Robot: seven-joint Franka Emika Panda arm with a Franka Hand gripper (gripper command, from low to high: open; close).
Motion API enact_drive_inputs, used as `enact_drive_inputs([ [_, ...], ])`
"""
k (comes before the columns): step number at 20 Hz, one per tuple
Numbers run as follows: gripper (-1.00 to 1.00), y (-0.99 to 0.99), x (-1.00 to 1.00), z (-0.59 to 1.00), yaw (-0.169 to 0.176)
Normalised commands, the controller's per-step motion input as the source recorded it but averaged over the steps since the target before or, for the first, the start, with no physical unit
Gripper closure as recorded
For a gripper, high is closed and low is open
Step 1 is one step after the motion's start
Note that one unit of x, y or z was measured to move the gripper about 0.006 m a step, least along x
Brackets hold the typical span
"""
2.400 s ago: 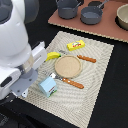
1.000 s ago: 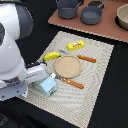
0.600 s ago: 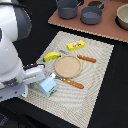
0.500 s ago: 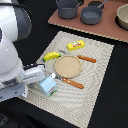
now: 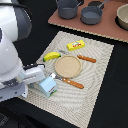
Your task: Interact with the objects in diverse but meaningful ways.
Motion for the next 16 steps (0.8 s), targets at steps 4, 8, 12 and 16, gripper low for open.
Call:
enact_drive_inputs([
  [4, 1.00, 0.22, -0.16, -0.32, 0.000],
  [8, 1.00, 0.23, -0.11, -0.30, 0.000],
  [12, 1.00, 0.24, -0.06, -0.32, 0.000],
  [16, 1.00, 0.22, -0.05, 0.16, 0.000],
])
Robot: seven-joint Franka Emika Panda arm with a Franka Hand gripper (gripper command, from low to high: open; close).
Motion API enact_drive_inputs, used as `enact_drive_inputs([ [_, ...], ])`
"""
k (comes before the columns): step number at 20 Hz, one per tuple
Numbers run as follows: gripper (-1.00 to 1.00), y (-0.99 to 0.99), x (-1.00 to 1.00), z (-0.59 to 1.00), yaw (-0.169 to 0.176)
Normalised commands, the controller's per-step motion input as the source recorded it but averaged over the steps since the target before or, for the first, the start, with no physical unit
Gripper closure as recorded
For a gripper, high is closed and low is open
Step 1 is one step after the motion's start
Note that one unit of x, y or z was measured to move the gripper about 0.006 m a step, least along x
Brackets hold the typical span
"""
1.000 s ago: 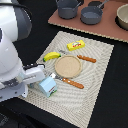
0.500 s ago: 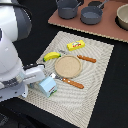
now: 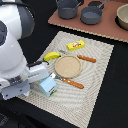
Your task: Interact with the objects in diverse but meaningful ways.
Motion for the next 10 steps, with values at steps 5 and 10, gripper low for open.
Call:
enact_drive_inputs([
  [5, 1.00, 0.38, -0.20, 1.00, 0.015],
  [10, 1.00, 0.59, -0.07, 1.00, 0.070],
])
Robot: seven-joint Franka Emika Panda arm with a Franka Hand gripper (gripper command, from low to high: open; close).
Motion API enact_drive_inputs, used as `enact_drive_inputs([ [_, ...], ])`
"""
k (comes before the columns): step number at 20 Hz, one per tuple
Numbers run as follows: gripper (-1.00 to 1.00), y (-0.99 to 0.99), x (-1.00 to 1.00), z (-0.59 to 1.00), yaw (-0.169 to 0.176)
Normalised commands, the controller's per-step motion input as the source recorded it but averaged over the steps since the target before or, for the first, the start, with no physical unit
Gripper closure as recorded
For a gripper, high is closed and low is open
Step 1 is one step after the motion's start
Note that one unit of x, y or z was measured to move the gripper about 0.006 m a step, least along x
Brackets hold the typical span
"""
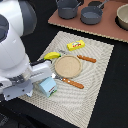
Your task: Interact with the objects in diverse but meaningful ways.
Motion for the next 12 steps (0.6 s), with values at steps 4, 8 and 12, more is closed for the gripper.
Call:
enact_drive_inputs([
  [4, 1.00, 0.66, 0.01, 0.92, 0.084],
  [8, 1.00, 0.73, 0.27, 0.71, 0.051],
  [12, 1.00, 0.69, 0.35, 0.38, 0.020],
])
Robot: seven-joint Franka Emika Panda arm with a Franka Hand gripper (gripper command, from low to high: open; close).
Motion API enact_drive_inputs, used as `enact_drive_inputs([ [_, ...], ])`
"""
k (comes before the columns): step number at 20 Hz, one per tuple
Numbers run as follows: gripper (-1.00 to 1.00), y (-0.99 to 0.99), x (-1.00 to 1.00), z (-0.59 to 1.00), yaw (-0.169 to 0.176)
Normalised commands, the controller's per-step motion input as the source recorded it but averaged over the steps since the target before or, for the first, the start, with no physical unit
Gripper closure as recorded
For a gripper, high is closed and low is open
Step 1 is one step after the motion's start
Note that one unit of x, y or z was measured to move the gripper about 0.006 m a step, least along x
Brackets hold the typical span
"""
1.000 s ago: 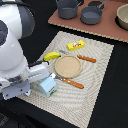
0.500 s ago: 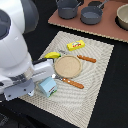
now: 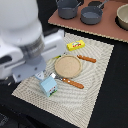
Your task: Interact with the objects in diverse but meaningful ways.
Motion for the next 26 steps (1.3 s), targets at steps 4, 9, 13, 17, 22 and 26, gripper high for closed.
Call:
enact_drive_inputs([
  [4, 1.00, 0.58, 0.56, 0.04, 0.000],
  [9, 1.00, 0.36, 0.64, -0.08, -0.014],
  [13, 1.00, 0.32, 0.55, -0.18, -0.023],
  [17, 1.00, 0.33, 0.48, -0.18, -0.013],
  [22, 1.00, 0.33, 0.39, -0.21, -0.005],
  [26, 1.00, 0.34, 0.29, -0.25, -0.003],
])
